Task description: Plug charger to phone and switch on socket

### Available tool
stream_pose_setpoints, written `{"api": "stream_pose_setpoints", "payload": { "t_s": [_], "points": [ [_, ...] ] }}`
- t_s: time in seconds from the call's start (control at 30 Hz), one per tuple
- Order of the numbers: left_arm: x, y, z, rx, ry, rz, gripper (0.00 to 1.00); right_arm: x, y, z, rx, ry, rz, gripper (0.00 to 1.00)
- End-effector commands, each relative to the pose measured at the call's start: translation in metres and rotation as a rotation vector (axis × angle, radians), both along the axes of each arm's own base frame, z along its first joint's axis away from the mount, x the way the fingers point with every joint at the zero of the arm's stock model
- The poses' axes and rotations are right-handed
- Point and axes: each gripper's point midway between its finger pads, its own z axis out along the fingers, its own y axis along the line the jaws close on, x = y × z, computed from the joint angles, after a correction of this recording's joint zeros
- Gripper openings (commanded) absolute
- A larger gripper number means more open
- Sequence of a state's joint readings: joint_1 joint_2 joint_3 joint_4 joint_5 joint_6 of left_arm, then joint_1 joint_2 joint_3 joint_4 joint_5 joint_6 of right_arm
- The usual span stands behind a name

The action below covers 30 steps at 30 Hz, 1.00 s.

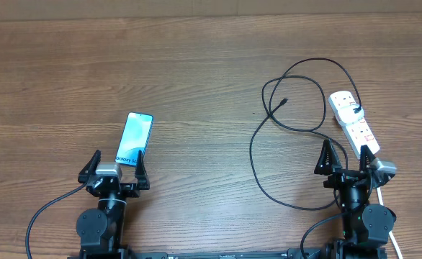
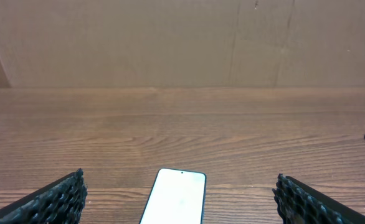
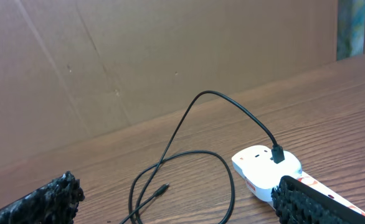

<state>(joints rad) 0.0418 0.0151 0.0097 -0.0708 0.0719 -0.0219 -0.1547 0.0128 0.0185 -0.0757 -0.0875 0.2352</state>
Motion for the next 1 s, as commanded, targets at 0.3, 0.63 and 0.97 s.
{"api": "stream_pose_setpoints", "payload": {
  "t_s": [0.3,0.63,0.97],
  "points": [
    [0.0,0.0,0.0,0.019,-0.006,-0.004,0.99,0.0,-0.002,-0.003,0.0,-0.001,-0.011,1.0],
    [-0.002,-0.022,0.035,-0.056,-0.143,-0.131,1.0,0.0,-0.002,-0.003,0.0,-0.001,-0.011,1.0],
    [-0.015,-0.061,0.046,-0.099,-0.175,-0.367,1.0,0.0,-0.002,-0.003,0.0,-0.001,-0.011,1.0]
  ]
}}
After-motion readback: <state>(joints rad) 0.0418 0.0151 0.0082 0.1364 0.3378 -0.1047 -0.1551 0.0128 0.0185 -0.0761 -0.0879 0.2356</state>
